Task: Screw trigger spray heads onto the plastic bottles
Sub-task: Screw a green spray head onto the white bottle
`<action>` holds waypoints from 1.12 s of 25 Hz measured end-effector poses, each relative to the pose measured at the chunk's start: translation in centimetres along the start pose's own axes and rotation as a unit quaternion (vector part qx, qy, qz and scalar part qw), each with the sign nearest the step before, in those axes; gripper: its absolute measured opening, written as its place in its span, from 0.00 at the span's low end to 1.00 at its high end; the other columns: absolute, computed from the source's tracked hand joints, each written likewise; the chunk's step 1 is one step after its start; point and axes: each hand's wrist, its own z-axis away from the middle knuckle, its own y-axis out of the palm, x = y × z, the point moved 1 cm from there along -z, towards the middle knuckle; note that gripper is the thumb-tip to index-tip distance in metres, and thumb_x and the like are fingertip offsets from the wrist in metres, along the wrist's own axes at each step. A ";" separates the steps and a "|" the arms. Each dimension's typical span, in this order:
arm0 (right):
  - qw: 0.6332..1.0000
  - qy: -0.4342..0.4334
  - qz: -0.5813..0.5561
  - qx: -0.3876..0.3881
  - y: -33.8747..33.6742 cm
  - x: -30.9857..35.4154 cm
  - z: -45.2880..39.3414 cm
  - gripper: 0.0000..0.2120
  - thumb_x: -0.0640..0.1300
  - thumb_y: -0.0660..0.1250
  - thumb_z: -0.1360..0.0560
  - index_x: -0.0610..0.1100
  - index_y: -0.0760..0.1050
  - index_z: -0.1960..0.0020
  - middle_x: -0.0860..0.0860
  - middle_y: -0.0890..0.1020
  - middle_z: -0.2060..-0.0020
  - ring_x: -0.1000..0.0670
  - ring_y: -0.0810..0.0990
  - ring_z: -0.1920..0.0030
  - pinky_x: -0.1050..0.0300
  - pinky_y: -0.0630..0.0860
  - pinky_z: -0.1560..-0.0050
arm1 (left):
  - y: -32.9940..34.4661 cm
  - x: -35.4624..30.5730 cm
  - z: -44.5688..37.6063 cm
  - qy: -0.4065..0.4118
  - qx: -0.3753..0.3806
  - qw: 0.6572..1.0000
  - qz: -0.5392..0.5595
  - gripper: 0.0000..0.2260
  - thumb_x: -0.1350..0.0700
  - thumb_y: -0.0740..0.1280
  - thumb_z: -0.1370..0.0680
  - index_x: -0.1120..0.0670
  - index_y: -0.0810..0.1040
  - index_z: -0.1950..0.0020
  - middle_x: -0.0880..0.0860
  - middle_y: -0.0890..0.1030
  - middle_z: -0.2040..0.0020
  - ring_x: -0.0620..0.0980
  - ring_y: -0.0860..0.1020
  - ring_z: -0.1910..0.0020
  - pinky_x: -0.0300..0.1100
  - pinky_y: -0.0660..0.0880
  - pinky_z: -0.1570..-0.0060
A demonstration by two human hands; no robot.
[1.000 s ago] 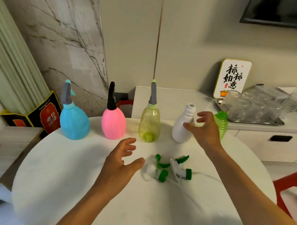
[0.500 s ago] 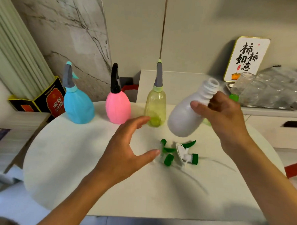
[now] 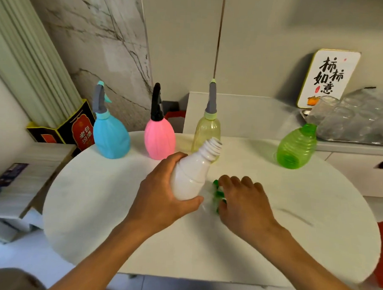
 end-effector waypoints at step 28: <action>0.439 0.157 -0.846 -0.261 -4.1 -9.4 0.4 0.09 0.50 0.68 0.23 0.51 0.73 0.44 0.57 0.84 0.50 0.54 0.81 0.49 0.54 0.74 0.44 | 0.4 1.6 1.4 0.016 0.023 0.969 -0.245 0.39 0.39 0.75 0.39 0.47 0.67 0.32 0.47 0.79 0.45 0.50 0.76 0.52 0.42 0.73 0.57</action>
